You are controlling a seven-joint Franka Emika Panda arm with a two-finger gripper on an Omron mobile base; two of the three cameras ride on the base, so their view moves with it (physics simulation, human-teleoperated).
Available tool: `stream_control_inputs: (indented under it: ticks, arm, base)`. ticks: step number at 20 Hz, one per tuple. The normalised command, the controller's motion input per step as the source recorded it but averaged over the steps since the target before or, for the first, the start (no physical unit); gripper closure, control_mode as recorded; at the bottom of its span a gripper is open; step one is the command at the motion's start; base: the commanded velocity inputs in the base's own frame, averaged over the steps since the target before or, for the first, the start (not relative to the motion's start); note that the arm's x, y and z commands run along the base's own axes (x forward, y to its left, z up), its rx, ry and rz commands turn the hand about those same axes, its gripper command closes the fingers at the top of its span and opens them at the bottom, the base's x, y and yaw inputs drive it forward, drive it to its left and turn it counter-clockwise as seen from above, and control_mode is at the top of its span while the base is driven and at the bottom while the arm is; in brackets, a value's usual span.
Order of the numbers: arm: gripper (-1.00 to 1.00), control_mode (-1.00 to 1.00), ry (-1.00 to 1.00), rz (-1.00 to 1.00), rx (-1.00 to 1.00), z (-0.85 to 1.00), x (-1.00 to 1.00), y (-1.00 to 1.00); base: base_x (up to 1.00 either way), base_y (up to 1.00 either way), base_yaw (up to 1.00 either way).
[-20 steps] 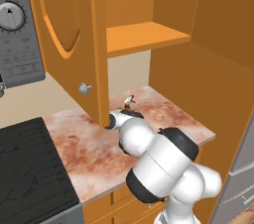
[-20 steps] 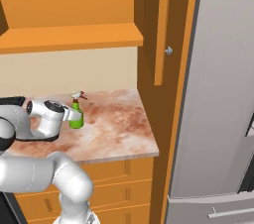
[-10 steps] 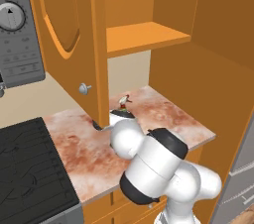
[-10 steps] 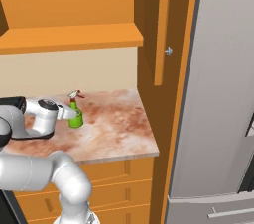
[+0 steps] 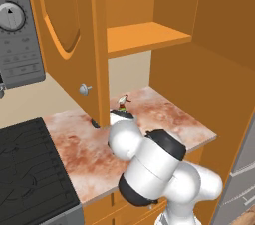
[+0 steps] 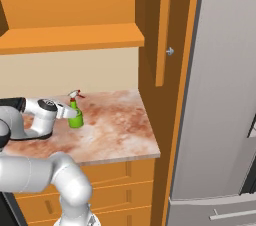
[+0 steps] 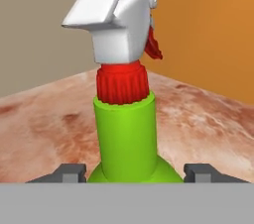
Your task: Move the cutting board and knife to the sink. Then move spray from the cabinet to the counter.
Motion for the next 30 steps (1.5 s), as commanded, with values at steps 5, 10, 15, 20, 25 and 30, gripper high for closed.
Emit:
stream_control_inputs:
  ticks: [5,10,15,20,25,30]
  arm:
    - [-1.00,-1.00,0.00,0.00,0.00,0.00,-0.06,0.00]
    - [-1.00,-1.00,0.00,0.00,0.00,0.00,-0.30,0.00]
    - [-1.00,-1.00,0.00,0.00,0.00,0.00,-0.49,0.02]
    - [-1.00,-1.00,0.00,-0.05,0.00,0.36,-0.78,0.07]
    - [-1.00,-1.00,0.20,-0.08,0.00,1.00,-0.90,-0.18]
    - [-1.00,-1.00,0.23,-0.09,0.00,1.00,-1.00,-0.58]
  base:
    - [0.00,0.00,0.00]
    - [0.00,0.00,0.00]
    - [0.00,0.00,0.00]
    - [0.00,0.00,0.00]
    - [0.00,0.00,0.00]
    - [0.00,0.00,0.00]
